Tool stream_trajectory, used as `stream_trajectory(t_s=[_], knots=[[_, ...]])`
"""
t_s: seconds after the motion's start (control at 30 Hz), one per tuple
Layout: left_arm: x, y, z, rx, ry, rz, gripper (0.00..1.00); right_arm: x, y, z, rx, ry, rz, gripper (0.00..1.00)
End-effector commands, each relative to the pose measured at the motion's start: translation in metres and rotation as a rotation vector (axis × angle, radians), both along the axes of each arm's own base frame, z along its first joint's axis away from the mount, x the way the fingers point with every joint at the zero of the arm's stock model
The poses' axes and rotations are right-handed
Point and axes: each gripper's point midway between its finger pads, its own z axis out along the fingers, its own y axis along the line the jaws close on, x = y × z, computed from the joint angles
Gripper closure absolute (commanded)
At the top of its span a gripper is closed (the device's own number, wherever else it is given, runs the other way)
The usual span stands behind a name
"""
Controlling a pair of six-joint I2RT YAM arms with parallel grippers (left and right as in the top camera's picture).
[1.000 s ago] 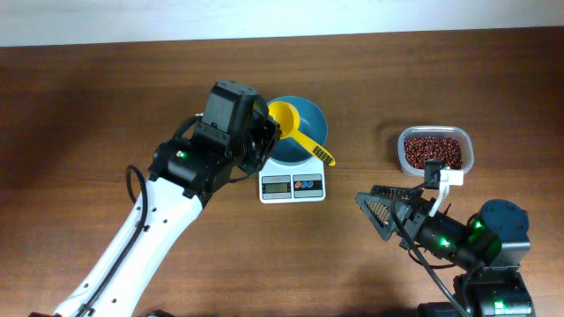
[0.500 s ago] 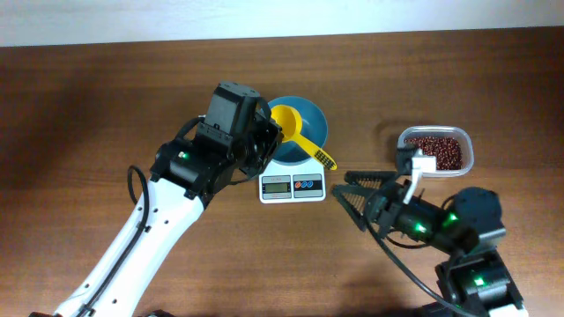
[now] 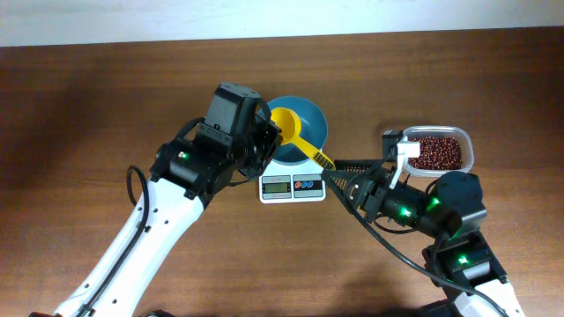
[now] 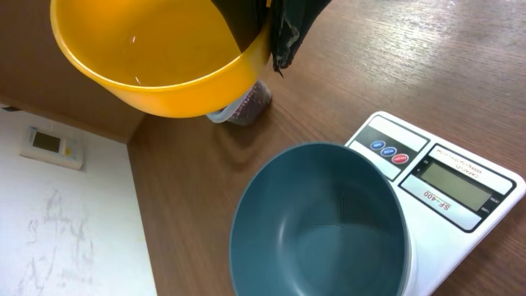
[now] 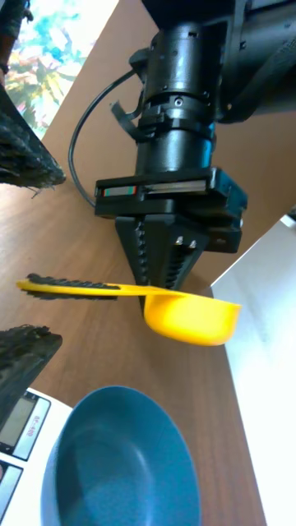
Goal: Scoop item into bowl and weigh 50g on scale
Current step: 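Move the right gripper to the scoop handle beside the left gripper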
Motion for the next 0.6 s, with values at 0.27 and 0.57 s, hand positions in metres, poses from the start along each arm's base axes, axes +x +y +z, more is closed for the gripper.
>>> stream_trajectory(t_s=[0.27,0.57], knots=[[-0.004,-0.011,0.006,-0.002,-0.014,-0.039,1.0,0.021,0.007,-0.01,0.017,0.031,-0.003,0.62],[-0.006,-0.011,0.003,0.012,-0.007,-0.038,1.0,0.017,0.01,-0.006,0.034,0.032,0.026,0.74]])
